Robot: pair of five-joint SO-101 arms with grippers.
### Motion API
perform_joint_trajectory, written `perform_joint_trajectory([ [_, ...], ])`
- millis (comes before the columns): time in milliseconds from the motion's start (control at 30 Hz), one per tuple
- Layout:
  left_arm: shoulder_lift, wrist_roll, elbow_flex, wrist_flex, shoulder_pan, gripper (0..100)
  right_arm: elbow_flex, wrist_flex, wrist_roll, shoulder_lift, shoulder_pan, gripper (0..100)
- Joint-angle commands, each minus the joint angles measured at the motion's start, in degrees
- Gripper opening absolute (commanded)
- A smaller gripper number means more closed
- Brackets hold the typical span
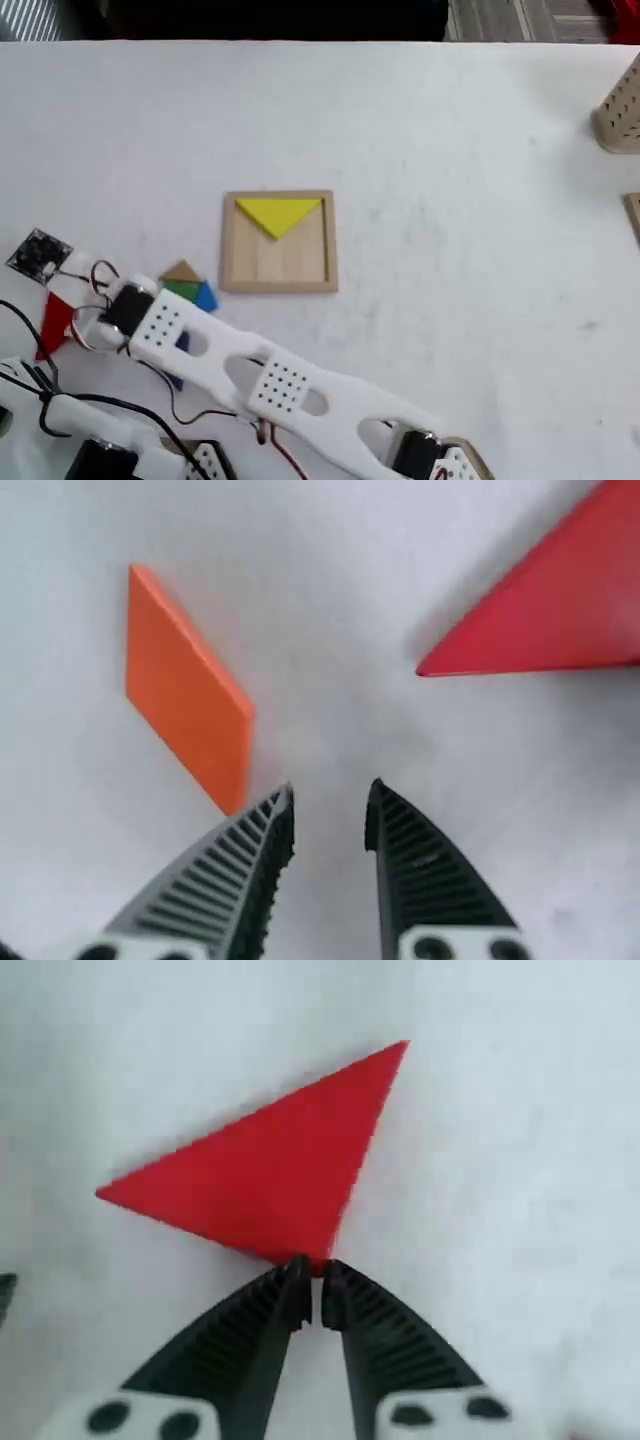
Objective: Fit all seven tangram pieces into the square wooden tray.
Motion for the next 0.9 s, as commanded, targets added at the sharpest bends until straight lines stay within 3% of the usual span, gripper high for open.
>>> perform_joint_trajectory([
  [0,-1.7,-0.5,-0.2,-0.4,0.6,13,-0.5,-13.9,-3.3,-3.6,-0.2,3.7],
  [133,-1.7,-0.5,-0.2,-0.4,0.6,13,-0.5,-19.7,-9.8,-3.4,0.0,3.7],
  [300,-1.7,-0.5,-0.3,-0.4,0.6,13,-0.1,-22.5,-11.3,-3.1,-0.8,3.7],
  [400,-1.7,-0.4,-0.4,-0.4,0.6,13,2.2,-27.5,-9.6,-0.4,-4.2,3.7],
  [533,-1.7,-0.3,-0.5,-0.4,0.4,13,5.0,-29.1,-1.6,3.0,-6.2,3.7],
  [867,-1.7,0.5,-2.3,-0.6,0.7,14,4.7,-9.5,-0.7,0.3,-1.4,1.8],
])
